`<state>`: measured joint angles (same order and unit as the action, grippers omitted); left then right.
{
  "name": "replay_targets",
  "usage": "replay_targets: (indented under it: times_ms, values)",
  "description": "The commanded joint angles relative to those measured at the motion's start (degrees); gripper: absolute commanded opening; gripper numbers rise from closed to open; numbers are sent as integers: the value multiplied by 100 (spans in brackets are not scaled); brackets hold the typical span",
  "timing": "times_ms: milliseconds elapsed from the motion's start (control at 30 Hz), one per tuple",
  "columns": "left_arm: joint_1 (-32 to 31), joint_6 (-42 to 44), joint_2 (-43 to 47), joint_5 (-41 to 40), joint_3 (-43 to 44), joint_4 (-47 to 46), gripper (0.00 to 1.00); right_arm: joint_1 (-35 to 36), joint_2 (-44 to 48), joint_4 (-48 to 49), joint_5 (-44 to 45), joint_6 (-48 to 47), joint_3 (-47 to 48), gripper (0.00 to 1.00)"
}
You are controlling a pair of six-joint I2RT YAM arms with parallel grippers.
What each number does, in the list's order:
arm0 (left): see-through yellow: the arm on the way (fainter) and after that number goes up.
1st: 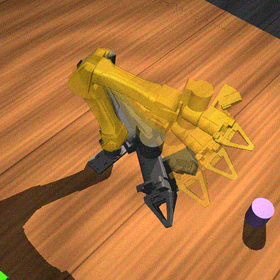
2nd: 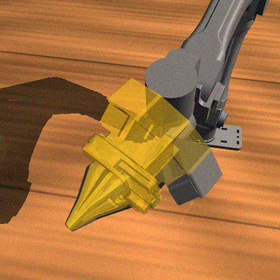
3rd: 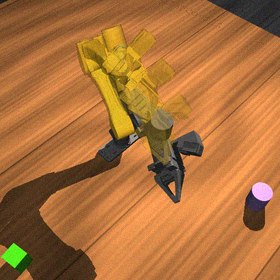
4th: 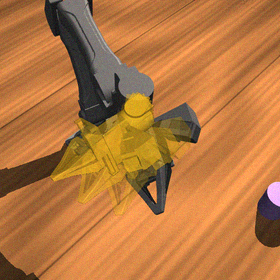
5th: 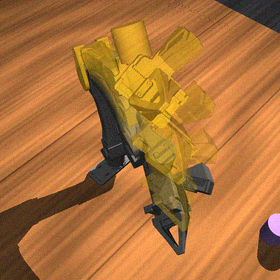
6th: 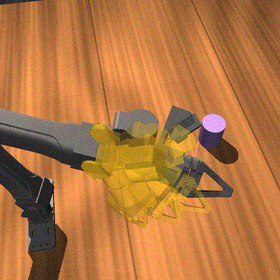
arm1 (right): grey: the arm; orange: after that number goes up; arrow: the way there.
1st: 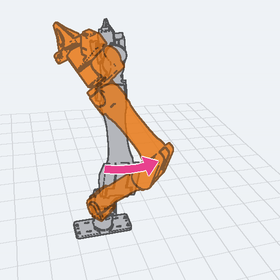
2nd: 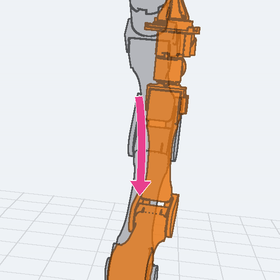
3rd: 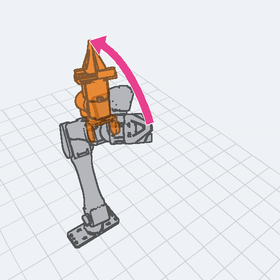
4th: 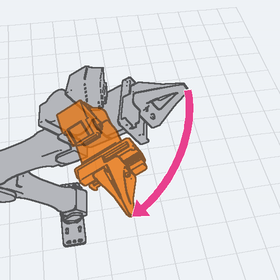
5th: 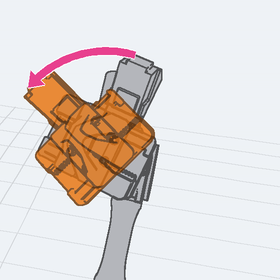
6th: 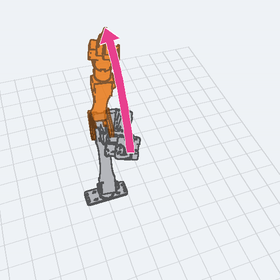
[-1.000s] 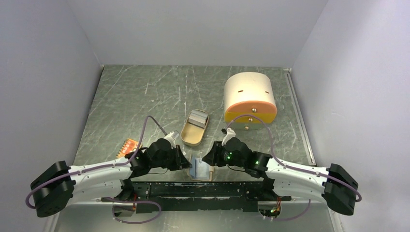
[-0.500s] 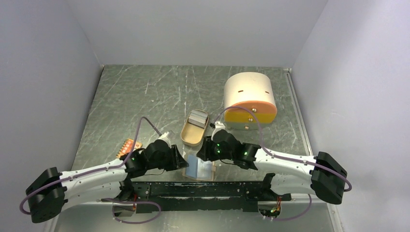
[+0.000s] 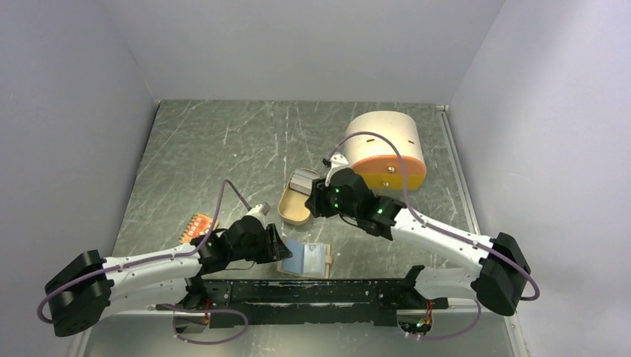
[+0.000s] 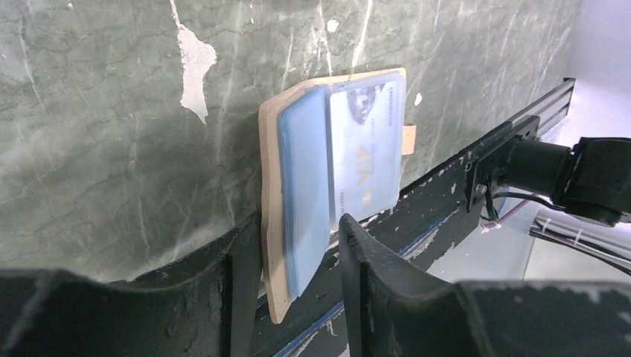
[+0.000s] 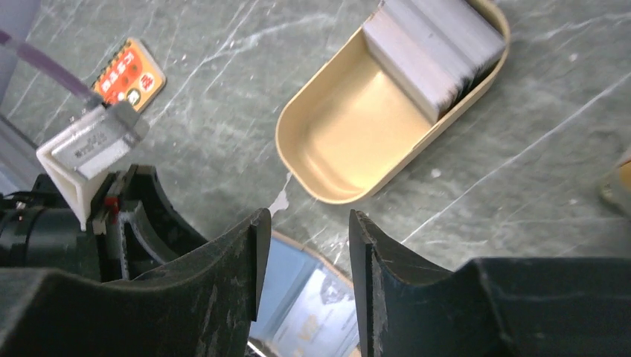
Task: Put the credit cards into the card holder
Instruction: Pick up the credit card from the storage box.
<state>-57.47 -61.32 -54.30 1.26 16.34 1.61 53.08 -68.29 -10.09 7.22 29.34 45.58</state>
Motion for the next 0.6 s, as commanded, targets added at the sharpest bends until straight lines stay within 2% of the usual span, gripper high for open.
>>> replay_targets:
  times_ms: [0, 167, 267, 367, 567]
  values:
    - [-18, 259, -171, 102, 34, -406, 45, -365, -105, -129, -186, -726, 253, 47]
    - [-18, 317, -342, 273, 9, -619, 28, -474, -842, -77, -55, -1626, 761, 52]
    - [-18, 354, -351, 316, 14, -592, 21, -511, -1555, -467, -32, -2262, 1466, 57]
    - [-18, 364, -301, 266, 18, -483, 18, -528, -2124, -713, 16, -2696, 2061, 62]
    - [-18, 235, -84, 81, -12, -89, 17, -529, -2687, -507, 129, -3647, 2335, 72]
